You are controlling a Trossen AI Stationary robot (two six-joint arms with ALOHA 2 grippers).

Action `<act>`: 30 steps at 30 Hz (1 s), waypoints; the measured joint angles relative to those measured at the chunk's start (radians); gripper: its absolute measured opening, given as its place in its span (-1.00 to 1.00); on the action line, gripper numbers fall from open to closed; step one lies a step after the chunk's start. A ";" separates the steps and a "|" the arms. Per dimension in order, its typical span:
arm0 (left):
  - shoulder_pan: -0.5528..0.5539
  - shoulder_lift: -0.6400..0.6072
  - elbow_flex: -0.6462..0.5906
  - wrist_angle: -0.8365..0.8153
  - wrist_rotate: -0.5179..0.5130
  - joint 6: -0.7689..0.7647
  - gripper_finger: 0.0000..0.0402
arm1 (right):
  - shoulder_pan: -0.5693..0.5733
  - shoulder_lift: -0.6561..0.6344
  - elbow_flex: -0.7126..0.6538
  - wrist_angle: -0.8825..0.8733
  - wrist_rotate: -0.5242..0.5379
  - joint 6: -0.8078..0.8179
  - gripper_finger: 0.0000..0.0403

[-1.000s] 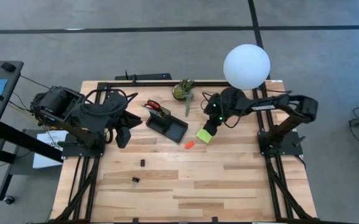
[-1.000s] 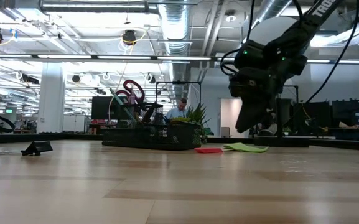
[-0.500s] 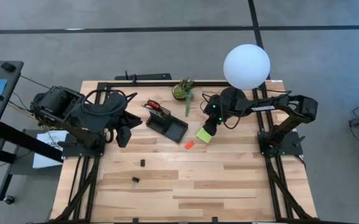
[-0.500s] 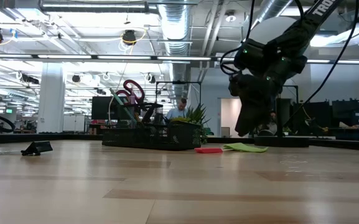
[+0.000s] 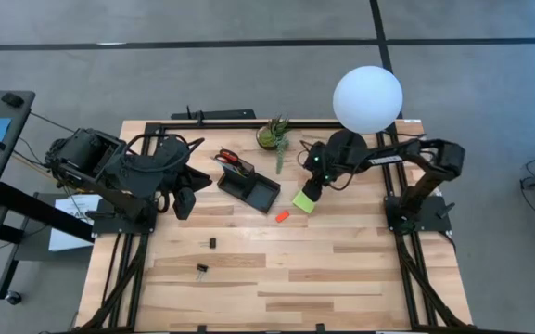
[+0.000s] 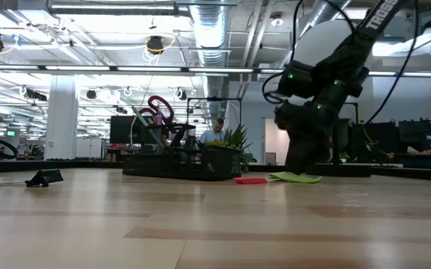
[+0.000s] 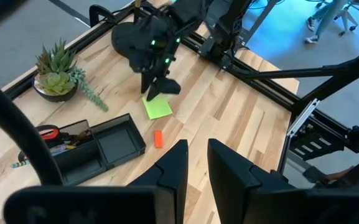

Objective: Pick and place office supplies into organizer
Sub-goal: Put the green sticky note into the black desk organizer

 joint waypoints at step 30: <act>0.000 0.000 0.000 0.000 -0.001 -0.022 -0.72 | 0.058 0.017 -0.002 -0.005 0.039 0.007 -0.19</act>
